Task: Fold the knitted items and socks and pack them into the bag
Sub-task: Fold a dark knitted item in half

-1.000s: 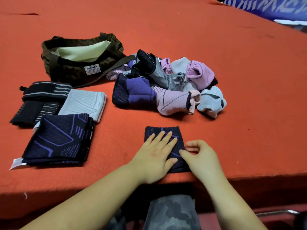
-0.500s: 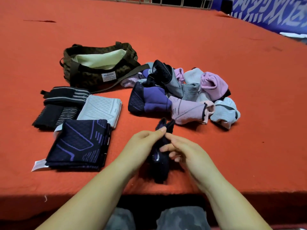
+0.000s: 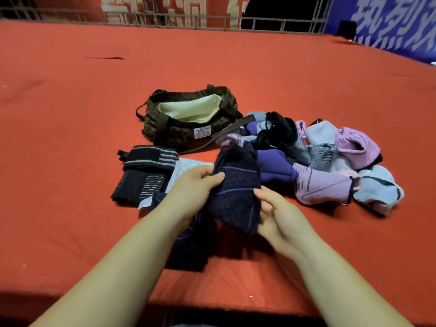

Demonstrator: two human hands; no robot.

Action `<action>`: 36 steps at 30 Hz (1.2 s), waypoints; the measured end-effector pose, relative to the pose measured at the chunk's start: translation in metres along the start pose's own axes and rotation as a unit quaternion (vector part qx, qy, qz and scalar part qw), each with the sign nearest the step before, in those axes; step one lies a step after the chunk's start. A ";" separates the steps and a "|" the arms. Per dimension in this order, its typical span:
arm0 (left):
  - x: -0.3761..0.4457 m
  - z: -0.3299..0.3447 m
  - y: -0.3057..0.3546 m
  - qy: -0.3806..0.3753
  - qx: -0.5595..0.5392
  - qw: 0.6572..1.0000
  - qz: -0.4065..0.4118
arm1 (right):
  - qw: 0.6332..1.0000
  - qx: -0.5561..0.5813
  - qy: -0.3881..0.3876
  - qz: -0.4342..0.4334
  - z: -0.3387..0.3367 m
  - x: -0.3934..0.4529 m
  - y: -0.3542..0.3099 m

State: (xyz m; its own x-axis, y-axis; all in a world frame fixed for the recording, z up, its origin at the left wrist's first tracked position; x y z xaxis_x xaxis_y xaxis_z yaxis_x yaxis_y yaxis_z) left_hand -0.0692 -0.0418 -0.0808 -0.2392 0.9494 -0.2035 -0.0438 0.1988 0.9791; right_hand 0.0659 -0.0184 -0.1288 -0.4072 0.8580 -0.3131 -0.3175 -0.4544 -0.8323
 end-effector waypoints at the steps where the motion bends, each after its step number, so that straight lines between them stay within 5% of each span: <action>1: 0.007 -0.014 0.003 0.019 0.025 1.000 0.001 | 0.999 -0.021 0.007 -0.032 0.006 0.008 -0.007; 8: 0.050 -0.090 0.001 0.126 0.169 0.978 0.007 | 0.930 -0.308 -0.007 -0.198 0.057 0.059 -0.033; 16: 0.077 -0.093 -0.014 0.066 0.460 0.884 0.046 | 0.811 -0.553 -0.029 -0.188 0.078 0.097 -0.013; 20: 0.085 -0.090 -0.031 0.027 0.574 0.818 0.037 | 0.779 -0.604 -0.045 -0.162 0.074 0.103 0.001; 25: 0.094 -0.085 -0.028 0.023 0.748 0.662 0.038 | 0.745 -0.652 -0.053 -0.127 0.069 0.110 0.012; 27: 0.095 -0.085 -0.026 0.012 0.787 0.616 0.027 | 0.691 -0.709 -0.041 -0.138 0.069 0.109 0.010; 31: 0.092 -0.087 -0.018 -0.004 0.856 0.515 0.041 | 0.505 -0.835 -0.026 -0.216 0.080 0.099 -0.001; 36: 0.093 -0.088 -0.026 -0.063 0.878 0.473 0.038 | 0.468 -0.857 -0.117 -0.181 0.077 0.112 0.017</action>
State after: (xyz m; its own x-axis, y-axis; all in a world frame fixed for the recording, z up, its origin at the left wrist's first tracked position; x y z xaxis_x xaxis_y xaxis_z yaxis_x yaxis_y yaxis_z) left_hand -0.1754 0.0199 -0.1244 -0.1109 0.9549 -0.2755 0.8594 -0.0471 -0.5091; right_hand -0.0512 0.0512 -0.1423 -0.7386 0.6636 -0.1183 0.6699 0.7422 -0.0186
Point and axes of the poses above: each hand's wrist, its own x-axis towards the middle knuckle, its own z-axis out of the palm, y = z × x, the point moved 9 cm from there along x, towards the middle knuckle, and after that the axes turned 4 degrees about -z, right-handed, at the moved point
